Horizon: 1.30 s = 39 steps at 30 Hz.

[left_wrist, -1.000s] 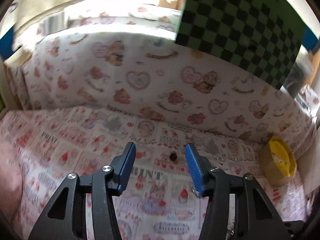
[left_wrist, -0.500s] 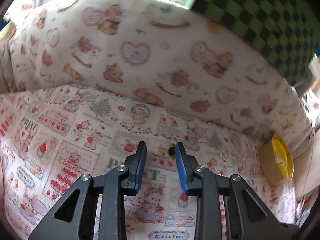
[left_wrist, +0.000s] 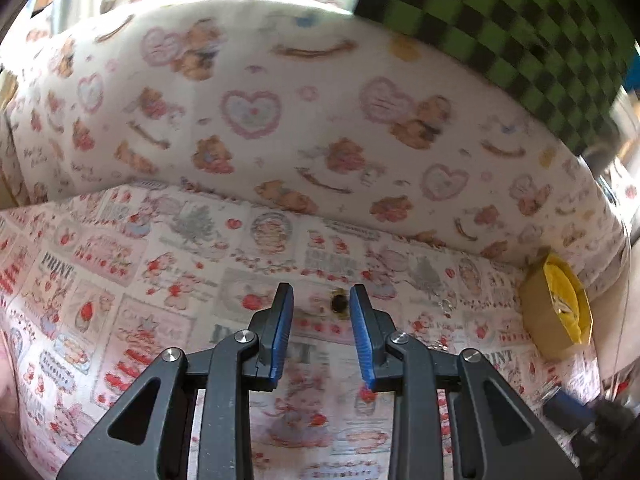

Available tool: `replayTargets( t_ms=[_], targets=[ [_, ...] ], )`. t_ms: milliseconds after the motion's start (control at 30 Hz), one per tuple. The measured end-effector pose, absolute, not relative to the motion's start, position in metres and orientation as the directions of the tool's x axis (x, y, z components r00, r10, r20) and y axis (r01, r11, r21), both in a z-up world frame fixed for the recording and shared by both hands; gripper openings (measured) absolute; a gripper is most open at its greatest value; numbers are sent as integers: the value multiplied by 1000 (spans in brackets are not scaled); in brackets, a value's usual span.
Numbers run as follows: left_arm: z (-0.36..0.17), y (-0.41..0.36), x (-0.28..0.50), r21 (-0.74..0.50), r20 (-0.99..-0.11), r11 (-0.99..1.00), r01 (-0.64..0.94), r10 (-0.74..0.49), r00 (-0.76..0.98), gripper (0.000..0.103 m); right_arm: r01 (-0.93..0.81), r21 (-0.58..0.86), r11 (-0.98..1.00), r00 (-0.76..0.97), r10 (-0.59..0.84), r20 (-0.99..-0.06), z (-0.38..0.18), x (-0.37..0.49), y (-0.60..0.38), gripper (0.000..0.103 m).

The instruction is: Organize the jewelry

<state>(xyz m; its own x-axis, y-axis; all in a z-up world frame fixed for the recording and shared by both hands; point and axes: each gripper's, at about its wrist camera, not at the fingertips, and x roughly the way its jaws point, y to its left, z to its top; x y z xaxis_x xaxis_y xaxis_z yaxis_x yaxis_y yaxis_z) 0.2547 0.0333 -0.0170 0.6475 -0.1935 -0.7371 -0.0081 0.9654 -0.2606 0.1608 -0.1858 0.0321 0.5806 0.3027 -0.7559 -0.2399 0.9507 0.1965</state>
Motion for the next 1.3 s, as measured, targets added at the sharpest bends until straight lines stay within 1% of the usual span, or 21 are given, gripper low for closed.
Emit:
replayTargets(
  t_ms=[33,100,133,200,233,267,333,433,600,633,667,733,767,800,867,900,1033,1100,1133,1200,1300],
  targets=[
    [-17,27,248,-254,-733,967,5,-196,652,28,-221,200,955,595,295,-748,36,162,-192,10],
    [-18,12,247,-201,-730,979,39,-176,660,25,-189,205,960,615,279,-737,41,164,-202,10],
    [-18,6,247,-162,-733,986,42,-149,664,20,-177,209,962,620,274,-736,43,164,-204,10],
    [-20,1,246,-113,-735,993,30,-104,670,13,-165,220,962,618,274,-736,43,167,-211,10],
    [-21,-1,248,-124,-735,992,38,-117,668,1,-157,220,963,621,270,-736,44,169,-214,10],
    [-21,0,249,-148,-733,988,55,-146,665,0,-152,220,964,624,266,-735,44,169,-216,9],
    [-19,1,249,-185,-725,981,64,-180,665,0,-145,223,964,627,264,-733,43,172,-217,9],
    [-11,10,244,-197,-702,980,30,-162,694,0,-128,229,965,638,257,-726,47,168,-226,9],
    [8,34,232,-253,-668,967,29,-197,718,0,-93,263,960,663,256,-703,51,169,-243,10],
    [10,35,232,-250,-676,968,24,-192,711,0,-88,270,959,665,258,-701,51,169,-246,10],
    [9,38,231,-245,-694,969,30,-197,692,4,-86,274,958,665,260,-700,50,170,-248,10],
    [11,33,231,-228,-757,970,79,-228,613,5,-75,275,959,668,253,-700,49,172,-252,10],
    [14,26,231,-205,-774,974,98,-223,593,5,-65,269,961,670,241,-702,49,172,-254,10],
    [21,23,230,-163,-779,981,107,-194,596,6,-56,261,964,676,229,-700,50,172,-257,10],
    [33,13,231,-66,-778,993,95,-110,619,15,-44,258,965,692,215,-689,52,172,-263,10],
    [36,8,234,-54,-777,994,95,-101,621,18,-35,257,966,698,208,-686,53,172,-266,10],
    [36,7,251,-90,-808,993,78,-119,577,19,4,259,966,712,179,-679,52,174,-278,10],
    [25,8,260,-92,-854,994,51,-105,509,19,17,249,968,712,163,-683,51,176,-280,10],
    [21,11,261,-130,-864,990,44,-135,485,19,22,242,970,713,155,-684,51,177,-279,10],
    [21,15,260,-178,-843,983,51,-179,506,19,26,227,974,714,141,-686,50,177,-278,10],
    [22,17,254,-168,-819,984,65,-176,547,19,15,222,975,718,144,-681,52,175,-276,10]
  ],
)
